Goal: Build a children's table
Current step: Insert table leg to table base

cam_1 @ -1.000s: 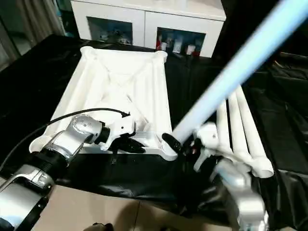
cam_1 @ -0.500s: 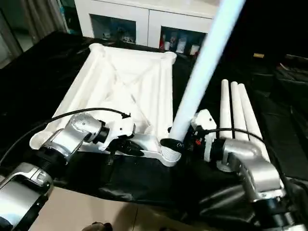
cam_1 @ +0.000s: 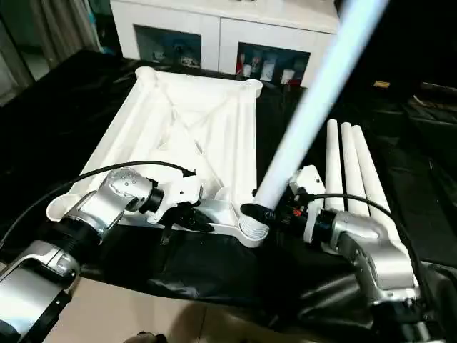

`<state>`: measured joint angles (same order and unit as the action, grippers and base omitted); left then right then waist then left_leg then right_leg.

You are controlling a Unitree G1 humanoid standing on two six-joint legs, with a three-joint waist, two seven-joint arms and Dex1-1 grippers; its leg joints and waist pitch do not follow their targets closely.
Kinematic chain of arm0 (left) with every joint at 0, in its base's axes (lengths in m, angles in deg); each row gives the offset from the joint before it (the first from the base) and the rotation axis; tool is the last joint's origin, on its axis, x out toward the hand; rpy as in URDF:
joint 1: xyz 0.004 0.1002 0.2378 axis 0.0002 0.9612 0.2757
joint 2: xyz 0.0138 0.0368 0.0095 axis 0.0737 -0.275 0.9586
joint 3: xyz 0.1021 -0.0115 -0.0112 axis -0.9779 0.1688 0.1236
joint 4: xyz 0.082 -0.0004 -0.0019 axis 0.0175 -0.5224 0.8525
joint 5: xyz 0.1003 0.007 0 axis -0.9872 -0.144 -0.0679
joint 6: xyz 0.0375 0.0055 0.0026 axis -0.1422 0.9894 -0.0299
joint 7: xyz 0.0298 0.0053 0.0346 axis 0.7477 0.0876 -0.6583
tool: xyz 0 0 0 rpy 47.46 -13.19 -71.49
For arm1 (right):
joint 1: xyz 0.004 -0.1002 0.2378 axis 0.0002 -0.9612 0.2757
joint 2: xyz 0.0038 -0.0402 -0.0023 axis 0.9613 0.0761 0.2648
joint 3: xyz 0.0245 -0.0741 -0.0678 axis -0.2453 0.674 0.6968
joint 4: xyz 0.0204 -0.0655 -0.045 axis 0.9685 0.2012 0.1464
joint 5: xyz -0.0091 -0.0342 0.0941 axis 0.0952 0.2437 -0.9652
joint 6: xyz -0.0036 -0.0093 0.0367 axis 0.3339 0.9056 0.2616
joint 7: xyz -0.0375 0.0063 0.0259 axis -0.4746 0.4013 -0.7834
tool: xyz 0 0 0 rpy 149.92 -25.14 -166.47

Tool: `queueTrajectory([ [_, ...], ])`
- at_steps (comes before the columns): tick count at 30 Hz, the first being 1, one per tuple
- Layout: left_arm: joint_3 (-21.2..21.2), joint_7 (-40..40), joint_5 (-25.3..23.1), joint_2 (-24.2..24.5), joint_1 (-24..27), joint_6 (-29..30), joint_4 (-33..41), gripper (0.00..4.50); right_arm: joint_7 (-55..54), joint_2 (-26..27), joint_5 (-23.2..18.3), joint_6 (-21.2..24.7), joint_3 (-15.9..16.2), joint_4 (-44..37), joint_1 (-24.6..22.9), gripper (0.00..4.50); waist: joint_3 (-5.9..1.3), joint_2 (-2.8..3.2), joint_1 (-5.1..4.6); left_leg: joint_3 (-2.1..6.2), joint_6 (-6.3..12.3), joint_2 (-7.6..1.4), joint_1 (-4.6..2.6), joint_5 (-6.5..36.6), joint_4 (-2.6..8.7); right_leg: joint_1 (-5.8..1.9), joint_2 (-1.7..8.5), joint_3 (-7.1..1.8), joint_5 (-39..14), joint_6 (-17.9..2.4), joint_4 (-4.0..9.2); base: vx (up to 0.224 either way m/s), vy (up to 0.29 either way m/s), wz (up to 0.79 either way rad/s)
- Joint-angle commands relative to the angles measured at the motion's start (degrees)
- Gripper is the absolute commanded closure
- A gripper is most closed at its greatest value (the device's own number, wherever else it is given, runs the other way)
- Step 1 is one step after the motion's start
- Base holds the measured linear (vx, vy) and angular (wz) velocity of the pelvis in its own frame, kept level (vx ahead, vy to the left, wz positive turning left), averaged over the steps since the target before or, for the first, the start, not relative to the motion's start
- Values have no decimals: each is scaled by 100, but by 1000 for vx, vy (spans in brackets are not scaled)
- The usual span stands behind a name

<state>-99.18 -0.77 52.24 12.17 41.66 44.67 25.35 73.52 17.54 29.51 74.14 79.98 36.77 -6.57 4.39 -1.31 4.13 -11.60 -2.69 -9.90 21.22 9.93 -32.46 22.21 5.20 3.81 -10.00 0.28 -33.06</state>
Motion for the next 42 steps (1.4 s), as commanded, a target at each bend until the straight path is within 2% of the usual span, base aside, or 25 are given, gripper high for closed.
queueTrajectory([
  [1,125,-301,-146,106,-158,62,-158,450,-303,57,154,49,34,136,-461,264,-308,60,11,224,24,-416,-128,2089,458,-121,459,-297,-2267,-1172,507,0,0,0],
  [3,163,-381,-144,90,-199,48,-235,450,-569,277,235,-178,2,72,-703,264,-319,68,12,233,21,-409,-115,2093,470,-143,447,-285,-2147,-1193,480,0,0,0],
  [4,164,-382,-144,90,-200,48,-235,450,-572,279,237,-181,2,71,-705,264,-314,75,9,218,22,-409,-127,2146,468,-120,447,-291,-2165,-1200,498,0,0,0],
  [5,201,-456,-142,77,-234,16,-289,450,-790,464,327,-370,-15,23,-847,264,-301,116,14,234,6,-399,-119,2212,475,-124,454,-288,-2271,-1182,500,0,0,0],
  [6,201,-457,-142,77,-235,15,-289,450,-793,466,328,-373,-15,22,-848,264,-297,108,10,223,-2,-396,-121,2270,475,-110,451,-291,-2347,-1154,522,0,0,0],
  [8,247,-529,-131,61,-275,36,-340,450,-1176,714,569,-686,28,-76,-1039,264,-279,108,7,242,-35,-392,-131,2420,487,-100,462,-286,-2648,-1062,557,0,0,0],
  [10,261,-537,-128,71,-298,54,-362,450,-1456,932,731,-847,134,-236,-1232,264,-240,157,14,270,-101,-387,-146,2626,512,-58,469,-290,-2952,-918,599,0,0,0],
  [14,191,-425,-176,126,-300,23,-351,450,-1445,907,965,-713,563,-491,-1382,264,-157,129,-23,321,-95,-380,-135,2899,551,-46,479,-274,-3584,-668,653,0,0,0],
  [15,191,-425,-176,126,-300,23,-351,450,-1445,907,965,-713,563,-491,-1382,264,-158,141,-26,327,-89,-382,-149,2910,547,-35,484,-278,-3645,-648,660,0,0,0],
  [16,164,-391,-188,133,-295,12,-354,450,-1384,850,997,-635,666,-513,-1357,264,-136,124,-45,325,-66,-381,-144,2899,553,-22,486,-281,-3691,-625,680,0,0,0],
  [17,69,-381,-265,136,-254,-34,-349,450,-1100,628,1003,-328,893,-568,-1239,264,-123,103,-48,332,-24,-380,-127,2797,564,-40,486,-282,-3687,-597,670,0,0,0],
  [18,28,-388,-298,133,-233,-52,-340,450,-980,530,995,-191,968,-591,-1195,264,-99,27,-70,318,17,-383,-119,2738,572,-26,476,-290,-3681,-580,684,0,0,0],
  [19,26,-388,-300,133,-232,-53,-339,450,-973,524,995,-183,972,-592,-1192,264,-111,74,-57,315,57,-394,-127,2595,572,-41,478,-299,-3508,-630,653,0,0,0],
  [20,0,-386,-312,123,-200,-53,-310,450,-826,411,1017,-102,1052,-621,-1162,264,-102,55,-60,294,74,-406,-137,2560,574,-18,474,-312,-3435,-648,670,0,0,0],
  [21,-20,-360,-303,107,-151,-35,-254,450,-661,279,1017,-11,1114,-635,-1122,264,-94,67,-49,280,66,-409,-169,2596,567,8,474,-319,-3361,-706,672,0,0,0],
  [22,-35,-339,-294,95,-109,-16,-201,450,-535,172,988,77,1152,-643,-1083,264,-80,0,-62,279,71,-415,-158,2583,568,0,474,-317,-3346,-722,658,0,0,0],
  [24,-73,-336,-311,86,-56,-23,-130,450,-366,23,967,163,1173,-630,-1007,264,-76,8,-55,269,74,-426,-174,2573,567,17,480,-331,-3250,-761,657,0,0,0],
  [25,-83,-334,-313,81,-39,-18,-101,450,-274,-35,938,197,1171,-619,-973,264,-65,-29,-66,272,71,-424,-164,2608,570,10,482,-326,-3308,-752,654,0,0,0],
  [27,-105,-325,-316,70,-4,-18,-34,450,-61,-191,906,243,1171,-576,-891,264,-99,-45,-59,264,64,-441,-200,2570,561,15,481,-339,-3191,-786,641,0,0,0],
  [28,-117,-326,-322,63,1,-54,-21,450,30,-276,903,230,1193,-547,-858,264,-98,-54,-65,258,63,-448,-190,2521,567,13,471,-343,-3067,-811,636,0,0,0],
  [32,-236,-197,-352,92,59,-353,53,450,295,-510,888,187,1239,-469,-823,264,-146,-83,-48,240,86,-462,-133,2208,566,-63,455,-332,-2211,-1013,532,0,0,0],
  [35,-418,83,-408,206,157,-659,229,450,496,-579,878,18,1215,-406,-843,264,-183,-83,-38,216,210,-455,-95,1815,542,-122,447,-323,-1529,-1183,455,0,0,0],
  [40,-478,444,-306,297,259,-894,359,450,629,-491,781,-161,1150,-326,-892,264,-213,-46,-51,200,277,-451,-102,1595,517,-167,428,-306,-846,-1414,375,0,0,0],
  [42,-484,578,-249,331,274,-928,367,450,674,-465,756,-250,1138,-307,-940,264,-213,-58,-57,195,290,-451,-109,1611,512,-177,435,-307,-786,-1466,370,0,0,0],
])
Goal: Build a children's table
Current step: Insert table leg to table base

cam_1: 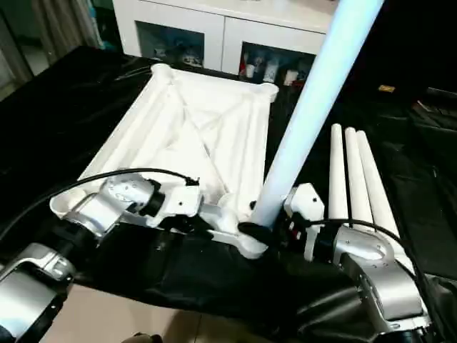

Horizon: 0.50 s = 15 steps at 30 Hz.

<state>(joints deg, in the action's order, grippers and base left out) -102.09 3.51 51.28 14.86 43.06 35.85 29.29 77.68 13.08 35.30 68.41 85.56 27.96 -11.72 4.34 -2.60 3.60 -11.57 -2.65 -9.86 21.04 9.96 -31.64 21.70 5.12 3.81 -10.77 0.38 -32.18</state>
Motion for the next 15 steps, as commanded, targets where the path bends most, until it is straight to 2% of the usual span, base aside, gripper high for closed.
queueTrajectory([
  [1,-208,211,-152,93,124,-90,-49,450,286,-10,155,299,583,562,-462,264,-210,72,-9,192,289,-455,-93,1612,430,-128,439,-308,-691,-1496,278,0,0,0],
  [6,-219,345,-212,234,37,-350,-287,450,437,30,255,23,675,583,-577,264,-204,81,-8,185,265,-452,-107,1724,429,-124,436,-311,-750,-1512,291,0,0,0],
  [9,-197,353,-248,266,-4,-404,-373,450,485,46,303,-84,710,641,-598,264,-177,71,-7,199,156,-461,-126,2023,462,-110,439,-315,-1164,-1444,323,0,0,0],
  [11,-180,343,-280,300,-31,-408,-407,450,448,91,316,-144,718,670,-604,264,-170,87,-1,206,91,-464,-132,2154,472,-97,455,-324,-1401,-1391,346,0,0,0],
  [15,-165,286,-317,327,-45,-422,-462,450,389,172,308,-207,723,740,-601,264,-170,75,-4,222,33,-466,-131,2240,485,-91,460,-327,-1603,-1310,366,0,0,0],
])
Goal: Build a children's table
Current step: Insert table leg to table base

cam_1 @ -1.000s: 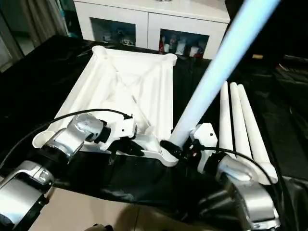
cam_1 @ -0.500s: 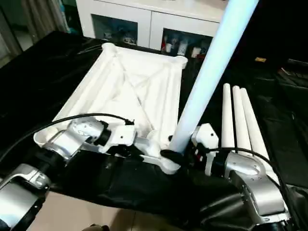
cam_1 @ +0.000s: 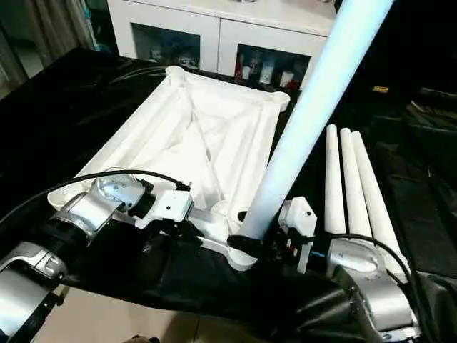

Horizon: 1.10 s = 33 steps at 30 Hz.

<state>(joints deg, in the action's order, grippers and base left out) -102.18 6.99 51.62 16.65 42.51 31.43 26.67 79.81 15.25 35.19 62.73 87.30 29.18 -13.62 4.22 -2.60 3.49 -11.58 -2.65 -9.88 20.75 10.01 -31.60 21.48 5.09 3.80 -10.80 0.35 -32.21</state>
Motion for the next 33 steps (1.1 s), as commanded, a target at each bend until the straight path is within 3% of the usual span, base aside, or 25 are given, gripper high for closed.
queueTrajectory([
  [1,-142,-56,-345,145,6,18,-222,450,173,-28,332,338,559,641,-411,264,-168,65,4,220,39,-463,-101,2200,477,-73,458,-326,-1544,-1314,364,0,0,0],
  [3,-113,-45,-327,141,2,12,-272,450,147,13,366,308,575,715,-388,264,-159,69,3,218,43,-461,-100,2212,483,-71,458,-325,-1573,-1313,369,0,0,0],
  [9,-60,-72,-284,129,7,106,-307,450,-141,147,392,355,466,895,-277,264,-125,58,-4,256,-66,-464,-132,2577,511,-40,492,-337,-2345,-1143,447,0,0,0],
  [13,60,-379,-278,40,-66,367,-453,450,-710,477,381,450,171,1318,-11,264,-105,50,-54,295,-144,-450,-120,2799,529,-15,505,-330,-2781,-1040,472,0,0,0],
  [14,72,-414,-278,28,-76,397,-470,450,-746,506,366,458,142,1349,10,264,-98,58,-60,309,-169,-446,-121,2865,534,-12,508,-322,-2931,-1002,483,0,0,0],
  [15,102,-465,-262,7,-83,491,-486,450,-948,575,423,471,91,1442,73,264,-81,57,-75,351,-227,-448,-120,3032,551,-5,518,-313,-3323,-836,521,0,0,0],
  [18,204,-583,-183,-61,-71,827,-462,450,-1449,803,540,501,-33,1711,263,264,-62,55,-134,400,-300,-429,-122,3307,556,23,535,-286,-3742,-695,567,-44,9,-7],
  [20,263,-710,-158,-110,-59,1028,-438,450,-1684,942,579,482,-91,1883,371,264,-38,52,-181,452,-323,-420,-109,3528,576,35,533,-245,-4015,-541,609,-59,22,-17],
  [22,301,-857,-172,-149,-67,1147,-454,450,-1815,1019,617,464,-97,1982,436,264,-11,63,-205,478,-349,-414,-147,3793,574,65,525,-206,-4158,-472,659,-54,25,-16],
  [24,366,-1140,-215,-219,-90,1384,-513,450,-2040,1157,731,370,-84,2197,562,264,10,89,-232,520,-369,-415,-174,4059,594,43,516,-136,-4084,-449,697,-58,34,-13],
  [25,374,-1176,-219,-228,-92,1418,-519,450,-2077,1176,749,354,-81,2230,581,264,27,106,-258,565,-401,-418,-124,4210,634,-17,512,-78,-3925,-450,672,-51,40,-16],
  [27,464,-1576,-269,-314,-100,1776,-534,450,-2382,1313,879,335,-30,2525,783,264,62,164,-282,605,-470,-430,-159,4601,694,-41,483,29,-3786,-421,698,0,0,0],
  [28,499,-1718,-281,-351,-102,1931,-524,450,-2466,1359,910,356,-13,2631,864,264,120,184,-306,612,-549,-442,-189,5048,774,-40,407,162,-3654,-394,691,-52,28,-9],
  [29,518,-1794,-285,-372,-102,2022,-515,450,-2511,1384,925,370,-4,2692,911,264,154,302,-268,523,-655,-532,54,5690,1139,-308,164,306,-2619,-519,170,-108,20,1],
  [30,535,-1847,-288,-388,-94,2094,-490,450,-2577,1405,964,356,17,2775,969,264,146,321,-130,440,-679,-592,388,5990,1380,-614,82,237,-1666,-520,-574,-108,20,1],
  [31,577,-1967,-284,-426,-85,2254,-460,450,-2692,1448,1021,348,34,2916,1068,264,149,304,360,-94,-616,-398,529,5723,1501,-535,-132,183,-1235,-365,-842,-105,-18,19],
  [32,617,-2059,-270,-459,-73,2372,-435,450,-2798,1487,1074,329,43,3037,1155,264,-54,-243,75,127,-701,-272,-250,3702,605,31,501,-326,-4343,-188,18,37,-114,14],
  [33,629,-2092,-268,-470,-70,2420,-425,450,-2838,1504,1094,326,38,3078,1186,264,-29,-383,80,189,-487,-8,-739,1912,-384,574,755,-332,-5675,-127,749,37,-114,14],
])
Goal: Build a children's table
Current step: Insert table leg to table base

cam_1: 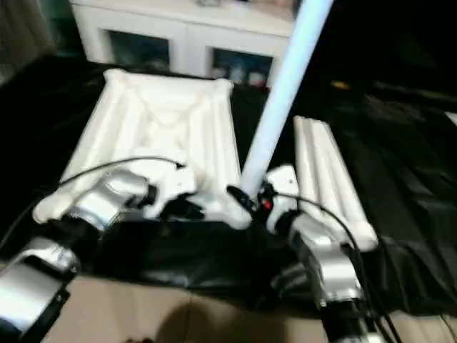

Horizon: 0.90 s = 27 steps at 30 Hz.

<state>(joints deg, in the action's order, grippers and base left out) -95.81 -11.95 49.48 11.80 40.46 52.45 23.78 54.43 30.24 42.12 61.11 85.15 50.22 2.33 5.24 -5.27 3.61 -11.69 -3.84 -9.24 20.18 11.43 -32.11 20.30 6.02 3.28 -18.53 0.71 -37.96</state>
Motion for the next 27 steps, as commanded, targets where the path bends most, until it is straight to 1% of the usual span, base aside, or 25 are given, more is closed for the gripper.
queueTrajectory([
  [1,16,-271,-49,-8,143,421,-115,450,-385,41,443,481,242,1063,-342,264,-95,64,78,812,175,162,273,51,-540,-232,988,-653,-5095,-699,1358,109,-85,-36],
  [2,35,-330,-47,-27,151,510,-91,450,-449,75,481,472,225,1138,-289,264,-35,177,119,807,-140,-175,425,29,-21,-352,798,-352,-3360,-909,994,36,23,-47],
  [3,49,-412,-65,-44,154,565,-81,450,-526,109,508,459,196,1229,-224,264,-80,244,111,752,-308,-264,225,73,273,-231,467,-181,-2246,-1015,872,36,23,-47],
  [4,49,-412,-65,-44,154,565,-81,450,-526,109,508,459,196,1229,-224,264,-77,343,-12,718,-226,-441,-119,838,458,15,183,-133,-654,-1165,716,-61,12,6],
  [5,101,-638,-94,-93,153,809,-37,450,-749,182,567,403,98,1504,-48,264,-104,325,-78,588,-123,-480,-208,1832,522,23,232,-210,-452,-1378,745,-102,-36,35],
  [6,126,-711,-102,-114,154,903,-11,450,-802,202,580,386,67,1584,2,264,-91,355,-83,524,-114,-456,-217,2268,538,42,273,-229,-921,-1422,809,-102,-36,35],
  [7,183,-820,-86,-161,165,1075,69,450,-844,239,548,389,6,1683,66,264,9,354,-110,504,-258,-439,-247,3118,550,131,361,-234,-2333,-1204,994,-89,-45,18],
  [8,234,-916,-71,-206,176,1238,165,450,-827,262,500,413,-31,1745,112,264,22,230,-126,563,-286,-412,-192,3352,563,93,410,-201,-3505,-738,1110,-71,-8,-6],
  [9,234,-916,-71,-206,176,1238,165,450,-827,262,500,413,-31,1745,112,264,10,253,-119,588,-299,-419,-209,3409,564,96,430,-203,-3775,-598,1143,-71,-8,-6],
  [10,268,-960,-54,-241,191,1361,263,450,-808,278,473,431,-44,1790,147,264,-20,241,-134,604,-240,-413,-184,3275,592,62,446,-202,-3869,-442,1195,-62,25,-14],
  [11,274,-964,-47,-249,196,1388,289,450,-808,281,473,431,-44,1802,156,264,-60,268,-118,587,-179,-432,-152,2880,633,10,459,-225,-3454,-505,1189,0,0,0],
  [12,296,-977,-19,-276,215,1489,384,450,-806,296,475,434,-46,1850,190,264,-78,269,-118,566,-152,-448,-139,2658,653,-8,449,-232,-3124,-584,1174,0,0,0],
  [13,296,-977,-19,-276,215,1489,384,450,-806,296,475,434,-46,1850,190,264,-100,287,-108,530,-104,-479,-109,2209,680,-17,405,-242,-2320,-774,1119,0,0,0],
  [14,348,-1102,61,-429,252,1785,681,450,-827,403,401,607,-105,2054,359,264,-110,257,-121,492,-82,-509,-51,1760,690,-53,379,-244,-1451,-1012,1005,0,0,0],
  [15,359,-1165,86,-489,265,1885,784,450,-847,442,386,663,-122,2138,426,264,-73,277,-129,452,-93,-497,-46,1793,711,-34,339,-228,-1329,-1104,994,0,0,0],
  [16,359,-1165,86,-489,265,1885,784,450,-847,442,386,663,-122,2138,426,264,-73,277,-129,452,-93,-497,-46,1793,711,-34,339,-228,-1329,-1104,994,0,0,0],
  [17,372,-1330,146,-648,302,2104,974,450,-944,531,351,712,-183,2392,599,264,-50,236,-160,445,-184,-473,-81,2342,700,16,375,-244,-1901,-1039,1041,0,0,0],
  [18,372,-1330,146,-648,302,2104,974,450,-944,531,351,712,-183,2392,599,264,-52,235,-175,468,-222,-457,-75,2513,703,22,386,-244,-2228,-935,1072,0,0,0],
  [19,377,-1436,150,-719,329,2219,1071,450,-1005,568,365,697,-202,2528,687,264,-54,227,-177,477,-222,-457,-74,2536,704,20,392,-242,-2307,-877,1088,0,0,0],
  [20,391,-1611,158,-858,397,2422,1277,450,-1190,662,386,675,-256,2791,888,264,-64,227,-193,480,-236,-467,-64,2525,708,24,399,-247,-2255,-860,1078,0,0,0],
  [22,423,-1731,151,-943,440,2545,1407,450,-1296,723,371,681,-324,2949,1013,264,-75,223,-210,471,-222,-466,-46,2428,704,26,389,-248,-2058,-860,1067,0,0,0],
  [24,464,-1824,150,-1011,460,2627,1463,450,-1451,770,383,634,-387,3084,1122,264,-116,196,-199,424,-131,-458,-14,1974,679,-2,368,-260,-1421,-928,1022,0,0,0],
  [25,472,-1846,146,-1025,464,2646,1476,450,-1484,779,389,621,-398,3112,1144,264,-125,199,-196,415,-113,-463,-6,1826,674,-8,361,-264,-1177,-976,990,0,0,0],
  [26,490,-1886,144,-1051,472,2681,1505,450,-1555,801,394,599,-427,3174,1191,264,-127,198,-195,401,-88,-462,-7,1718,670,-10,346,-262,-981,-1011,974,0,0,0],
  [27,498,-1904,142,-1063,476,2696,1518,450,-1587,811,395,589,-440,3201,1212,264,-108,190,-185,354,-15,-456,-52,1766,654,31,326,-264,-933,-1085,983,0,0,0],
])
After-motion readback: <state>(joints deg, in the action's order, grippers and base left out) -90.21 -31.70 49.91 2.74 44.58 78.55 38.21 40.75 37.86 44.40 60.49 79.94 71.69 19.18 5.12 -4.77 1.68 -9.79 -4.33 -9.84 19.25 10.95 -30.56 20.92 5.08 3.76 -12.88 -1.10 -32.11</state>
